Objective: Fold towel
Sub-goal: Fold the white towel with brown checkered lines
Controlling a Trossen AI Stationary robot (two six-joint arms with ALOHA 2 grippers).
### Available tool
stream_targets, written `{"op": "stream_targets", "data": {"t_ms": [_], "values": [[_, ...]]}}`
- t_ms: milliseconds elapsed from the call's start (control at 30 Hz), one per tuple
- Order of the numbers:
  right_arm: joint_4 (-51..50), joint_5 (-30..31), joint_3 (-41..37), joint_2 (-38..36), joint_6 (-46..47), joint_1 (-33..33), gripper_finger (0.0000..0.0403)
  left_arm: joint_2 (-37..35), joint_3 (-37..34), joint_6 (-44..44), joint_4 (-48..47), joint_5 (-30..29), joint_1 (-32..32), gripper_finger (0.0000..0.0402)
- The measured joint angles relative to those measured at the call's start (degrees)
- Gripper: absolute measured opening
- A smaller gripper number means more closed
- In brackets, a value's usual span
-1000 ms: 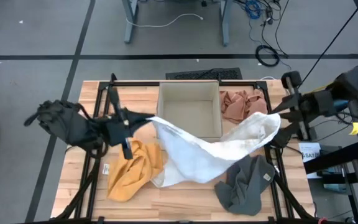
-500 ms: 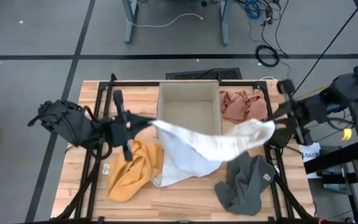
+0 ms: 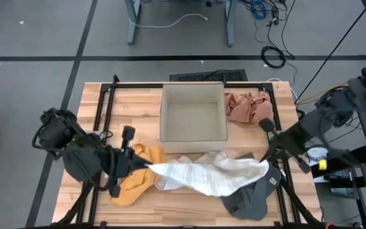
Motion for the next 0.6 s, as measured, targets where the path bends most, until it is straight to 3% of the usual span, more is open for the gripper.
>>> {"op": "stream_targets", "data": {"t_ms": [167,367,600], "values": [[1.4,0.0,-4.2,1.8,3.2,1.9,0.0,2.3,-2.1,-7.7,-3.3,1.8,-0.4,0.0002],[4.7,-0.6,-13.5,3.7,9.7,3.5,0.0,5.2,-11.5,-14.2,-3.0,7.3,0.2,0.0002],[17.0,-3.1,-27.4,4.7,19.3,7.1,0.0002,8.8,-24.9,-21.8,6.8,16.3,0.3,0.0006]]}}
